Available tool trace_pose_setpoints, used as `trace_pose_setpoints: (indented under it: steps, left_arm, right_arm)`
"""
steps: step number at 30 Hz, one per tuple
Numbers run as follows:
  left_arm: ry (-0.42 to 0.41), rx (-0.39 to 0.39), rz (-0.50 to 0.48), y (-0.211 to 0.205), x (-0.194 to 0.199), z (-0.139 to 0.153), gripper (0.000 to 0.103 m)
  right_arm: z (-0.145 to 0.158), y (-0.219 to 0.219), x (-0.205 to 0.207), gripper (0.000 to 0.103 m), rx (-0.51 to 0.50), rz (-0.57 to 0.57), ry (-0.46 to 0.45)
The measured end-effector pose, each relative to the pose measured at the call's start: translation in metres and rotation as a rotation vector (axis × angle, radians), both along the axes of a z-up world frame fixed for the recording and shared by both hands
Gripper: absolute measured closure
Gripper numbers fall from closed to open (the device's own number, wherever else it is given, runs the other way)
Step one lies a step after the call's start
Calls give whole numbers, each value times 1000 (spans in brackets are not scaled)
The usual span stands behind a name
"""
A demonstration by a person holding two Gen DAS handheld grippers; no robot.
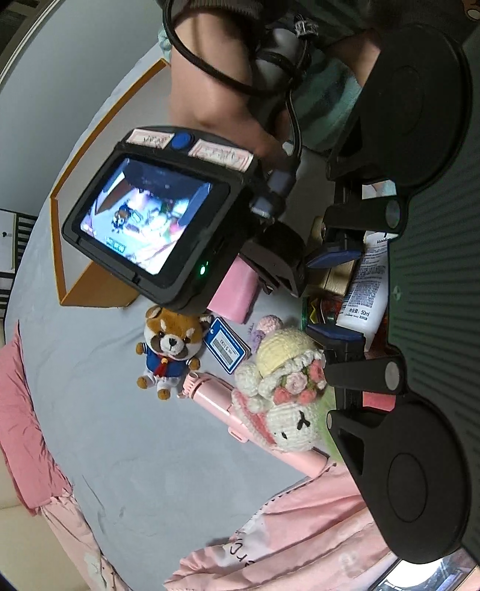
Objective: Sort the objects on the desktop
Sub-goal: 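Move the right gripper onto the pink notebook and close on it, then lift the pink notebook with the right gripper while the left grasps the small gold box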
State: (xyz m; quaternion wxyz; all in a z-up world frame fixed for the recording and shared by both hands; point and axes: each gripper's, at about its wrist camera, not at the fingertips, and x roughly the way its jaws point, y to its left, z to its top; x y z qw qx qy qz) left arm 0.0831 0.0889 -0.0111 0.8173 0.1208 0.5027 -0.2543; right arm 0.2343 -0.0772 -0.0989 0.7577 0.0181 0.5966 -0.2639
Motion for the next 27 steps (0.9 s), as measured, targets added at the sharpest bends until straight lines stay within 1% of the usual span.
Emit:
trace_pose_setpoints:
  steps: [3, 4, 6, 8, 9, 10, 11, 12, 14, 15, 17, 20, 23, 27]
  left_arm:
    - [-2, -9, 7, 2, -3, 1, 65]
    - [-2, -13, 9, 3, -4, 2, 65]
    - [-5, -19, 15, 4, -6, 3, 65]
    - [-9, -27, 19, 5, -9, 4, 65]
    - [-11, -30, 23, 6, -11, 5, 65]
    - [-12, -32, 26, 7, -12, 6, 65]
    - [-15, -35, 31, 8, -13, 7, 65]
    - [-17, -38, 37, 8, -14, 8, 65]
    - [-17, -46, 52, 9, -14, 9, 65]
    - [-18, -51, 58, 9, -15, 10, 65]
    - [-16, -67, 71, 9, -16, 12, 65]
    - [-14, -80, 92, 7, -17, 14, 65]
    - [4, -104, 129, 6, -17, 14, 65]
    - [58, -132, 196, 5, -15, 8, 65]
  right_arm:
    - [-4, -9, 5, 32, 39, -30, 2]
    - [-4, -10, 6, 31, 42, -36, 5]
    - [-5, -12, 9, 32, 8, -43, 4]
    - [-7, -19, 10, 35, -15, -74, -4]
    - [-8, -24, 11, 36, -21, -94, -2]
    - [-8, -27, 11, 36, -5, -101, -1]
    - [-7, -27, 11, 37, -4, -94, 3]
    - [-5, -25, 11, 40, -6, -80, 7]
    - [2, -20, 8, 55, -2, -55, -6]
    - [8, -18, 7, 59, 6, -50, -21]
    - [19, -18, 4, 72, 21, -50, -44]
    - [36, -19, -5, 79, 47, -66, -86]
    - [50, -24, -15, 82, 112, -100, -136]
    - [64, -24, -44, 84, 266, -161, -226]
